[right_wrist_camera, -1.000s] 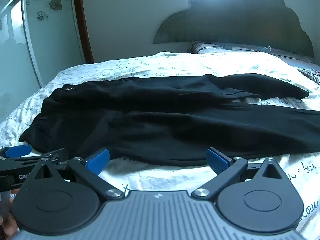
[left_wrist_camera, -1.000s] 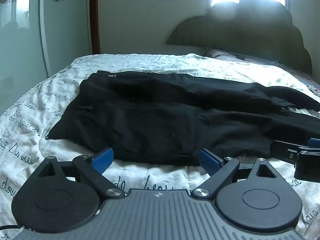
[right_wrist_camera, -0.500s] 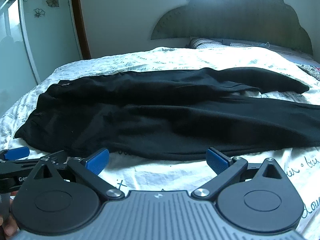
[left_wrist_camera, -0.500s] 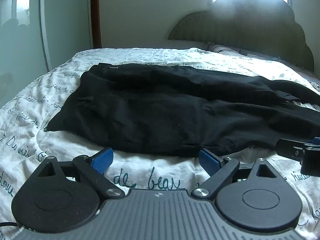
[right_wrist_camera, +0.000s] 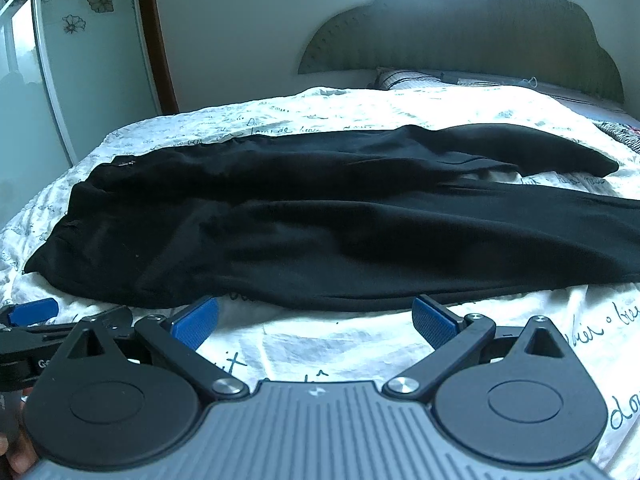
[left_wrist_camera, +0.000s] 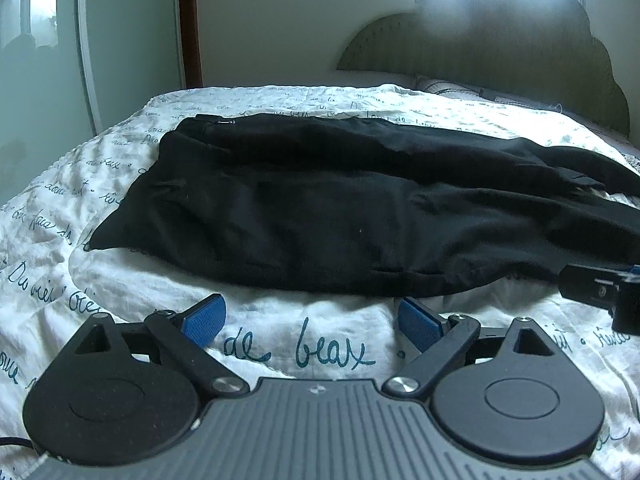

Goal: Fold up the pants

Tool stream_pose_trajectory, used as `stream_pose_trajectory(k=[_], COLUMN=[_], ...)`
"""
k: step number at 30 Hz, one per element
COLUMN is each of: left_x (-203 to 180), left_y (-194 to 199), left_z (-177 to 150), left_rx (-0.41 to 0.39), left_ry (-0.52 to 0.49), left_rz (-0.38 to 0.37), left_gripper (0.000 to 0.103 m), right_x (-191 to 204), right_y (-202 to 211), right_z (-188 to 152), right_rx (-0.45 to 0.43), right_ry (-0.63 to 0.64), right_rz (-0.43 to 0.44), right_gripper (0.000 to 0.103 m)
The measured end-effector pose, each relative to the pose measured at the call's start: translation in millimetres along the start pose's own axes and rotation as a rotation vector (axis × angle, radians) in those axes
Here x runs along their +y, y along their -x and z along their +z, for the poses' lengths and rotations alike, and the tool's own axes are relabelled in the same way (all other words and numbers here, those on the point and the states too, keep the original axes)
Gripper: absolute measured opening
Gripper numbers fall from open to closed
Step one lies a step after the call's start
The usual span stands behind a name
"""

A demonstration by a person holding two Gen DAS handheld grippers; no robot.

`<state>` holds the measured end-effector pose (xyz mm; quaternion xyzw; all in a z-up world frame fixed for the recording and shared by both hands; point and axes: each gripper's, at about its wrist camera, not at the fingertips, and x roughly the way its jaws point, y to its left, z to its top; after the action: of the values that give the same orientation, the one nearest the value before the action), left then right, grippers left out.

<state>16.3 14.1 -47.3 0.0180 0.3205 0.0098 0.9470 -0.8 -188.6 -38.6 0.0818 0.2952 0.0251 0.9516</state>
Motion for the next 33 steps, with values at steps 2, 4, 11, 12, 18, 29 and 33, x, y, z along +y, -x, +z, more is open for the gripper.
stream_pose_trajectory(k=[2, 4, 11, 12, 18, 29, 33], left_x=[-0.5, -0.8, -1.9, -2.4, -0.5, -2.1, -1.7], left_y=[-1.2, -2.1, -7.2, -8.9, -11.5, -12.0, -12.4], left_z=[-1.0, -2.4, -5.6, -6.3, -9.0, -9.6, -9.9], left_rx=[0.001, 0.0, 0.012, 0.016, 0.016, 0.02, 0.019], left_ry=[-0.003, -0.004, -0.006, -0.009, -0.01, -0.006, -0.004], left_rz=[0.006, 0.011, 0.021, 0.022, 0.019, 0.018, 0.016], left_gripper=[0.098, 0.099, 0.103, 0.103, 0.103, 0.103, 0.103], right_x=[-0.7, -0.8, -4.0, -5.3, -8.0, -2.3, -2.2], right_y=[-0.6, -1.6, -9.2, -12.0, -24.8, -27.5, -27.5], right_z=[-0.9, -2.2, -6.4, -8.4, -27.6, -28.3, -28.3], right_rx=[0.0, 0.004, 0.009, 0.011, -0.005, 0.009, 0.009], right_ry=[0.001, 0.002, 0.003, 0.003, 0.016, 0.055, 0.054], right_rz=[-0.002, -0.004, -0.023, -0.031, -0.066, -0.084, -0.084], right_gripper=[0.103, 0.103, 0.103, 0.103, 0.103, 0.103, 0.103])
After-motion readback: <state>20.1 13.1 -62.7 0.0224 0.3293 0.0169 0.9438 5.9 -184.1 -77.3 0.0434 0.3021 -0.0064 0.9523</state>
